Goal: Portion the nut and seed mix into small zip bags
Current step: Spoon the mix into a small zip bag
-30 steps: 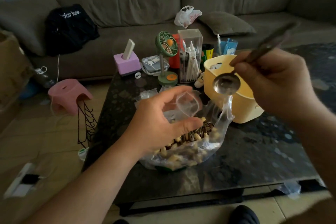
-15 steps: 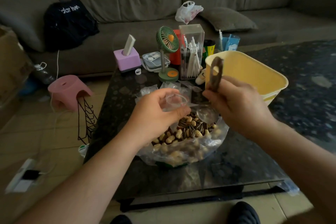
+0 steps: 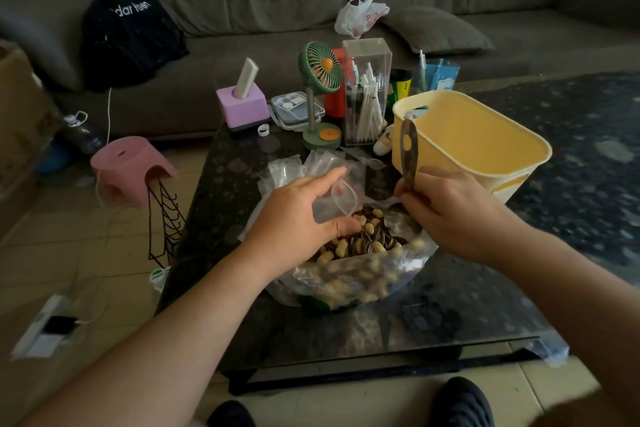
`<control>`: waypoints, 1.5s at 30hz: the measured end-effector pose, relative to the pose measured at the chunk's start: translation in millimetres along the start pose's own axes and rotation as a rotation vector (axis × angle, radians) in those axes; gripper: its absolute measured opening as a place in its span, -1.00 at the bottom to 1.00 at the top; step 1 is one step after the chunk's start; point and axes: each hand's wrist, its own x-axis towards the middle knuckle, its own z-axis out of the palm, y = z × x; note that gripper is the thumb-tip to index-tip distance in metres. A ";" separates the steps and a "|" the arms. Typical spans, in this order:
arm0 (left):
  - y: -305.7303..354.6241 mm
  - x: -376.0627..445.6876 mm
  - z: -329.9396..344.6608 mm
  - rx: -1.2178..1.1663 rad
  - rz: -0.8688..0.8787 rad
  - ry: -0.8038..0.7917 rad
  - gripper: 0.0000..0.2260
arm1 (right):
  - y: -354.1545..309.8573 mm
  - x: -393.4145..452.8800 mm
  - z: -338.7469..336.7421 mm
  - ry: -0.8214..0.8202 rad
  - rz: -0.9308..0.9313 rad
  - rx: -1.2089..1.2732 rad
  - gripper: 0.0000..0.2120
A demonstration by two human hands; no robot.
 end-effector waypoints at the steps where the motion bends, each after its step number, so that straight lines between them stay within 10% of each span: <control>1: -2.8 -0.3 0.7 0.010 -0.005 -0.003 -0.20 | 0.4 -0.6 -1.5 0.006 -0.004 -0.011 -0.79; 45: -31.2 -4.6 -3.5 -0.515 -0.101 0.045 -0.45 | -34.0 1.0 18.1 0.195 0.611 0.700 -0.84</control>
